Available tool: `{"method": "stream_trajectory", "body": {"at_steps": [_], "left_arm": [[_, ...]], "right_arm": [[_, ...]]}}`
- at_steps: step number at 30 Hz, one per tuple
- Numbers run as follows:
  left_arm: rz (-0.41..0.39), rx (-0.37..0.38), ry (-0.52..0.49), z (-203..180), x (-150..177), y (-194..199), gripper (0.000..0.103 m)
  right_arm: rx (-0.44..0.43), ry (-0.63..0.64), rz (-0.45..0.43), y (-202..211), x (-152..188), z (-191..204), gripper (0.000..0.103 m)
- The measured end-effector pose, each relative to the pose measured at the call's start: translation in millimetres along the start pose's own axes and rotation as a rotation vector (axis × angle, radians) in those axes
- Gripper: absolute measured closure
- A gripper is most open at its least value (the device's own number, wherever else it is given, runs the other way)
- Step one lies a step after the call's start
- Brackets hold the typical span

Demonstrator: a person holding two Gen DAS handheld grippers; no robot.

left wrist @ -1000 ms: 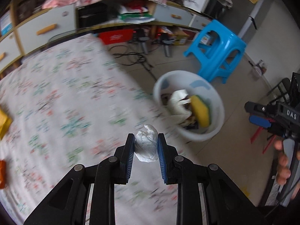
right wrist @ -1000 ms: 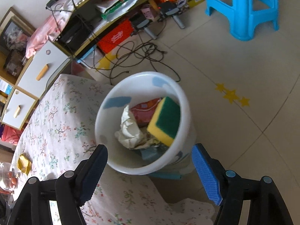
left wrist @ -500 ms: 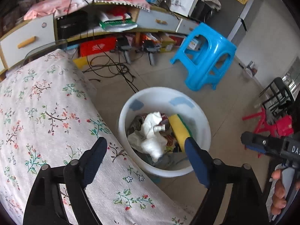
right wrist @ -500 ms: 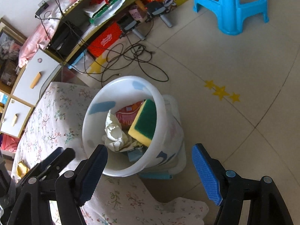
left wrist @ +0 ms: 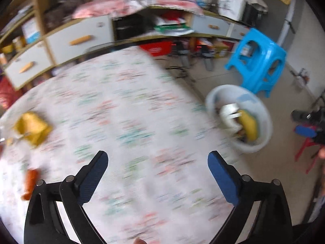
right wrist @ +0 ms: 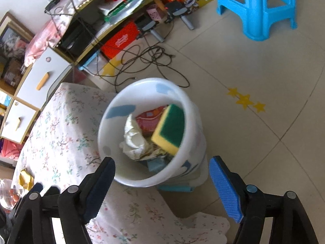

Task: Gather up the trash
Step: 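Grasp the orange peel with the left gripper while the right grasps the yellow bread wrapper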

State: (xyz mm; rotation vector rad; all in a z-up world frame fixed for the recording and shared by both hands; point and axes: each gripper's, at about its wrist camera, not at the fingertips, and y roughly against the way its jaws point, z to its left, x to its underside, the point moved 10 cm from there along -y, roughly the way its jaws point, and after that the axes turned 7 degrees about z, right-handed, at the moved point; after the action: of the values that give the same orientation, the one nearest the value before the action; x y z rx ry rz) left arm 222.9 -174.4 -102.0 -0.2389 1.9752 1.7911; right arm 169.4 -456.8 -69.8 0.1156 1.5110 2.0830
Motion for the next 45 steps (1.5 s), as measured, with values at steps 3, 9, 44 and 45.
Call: {"method": "stream_trajectory", "body": {"at_steps": [3, 9, 44, 45], "left_arm": [[0.003, -0.086, 0.031, 49.6, 14.9, 6.6, 0.003], [0.05, -0.195, 0.111, 145.9, 46.6, 10.1, 0.003], [0.044, 0.013, 0.427, 277.5, 89.5, 43.1, 0.086], [0.038, 0.007, 0.44, 285.1, 92.1, 47.2, 0.086]], "right_arm": [[0.013, 0.048, -0.001, -4.8, 3.4, 20.7, 0.018], [0.02, 0.134, 0.035, -24.9, 17.8, 70.1, 0.018], [0.041, 0.499, 0.157, -136.9, 108.3, 285.0, 0.017], [0.043, 0.513, 0.157, -139.6, 111.4, 291.5, 0.016]]}}
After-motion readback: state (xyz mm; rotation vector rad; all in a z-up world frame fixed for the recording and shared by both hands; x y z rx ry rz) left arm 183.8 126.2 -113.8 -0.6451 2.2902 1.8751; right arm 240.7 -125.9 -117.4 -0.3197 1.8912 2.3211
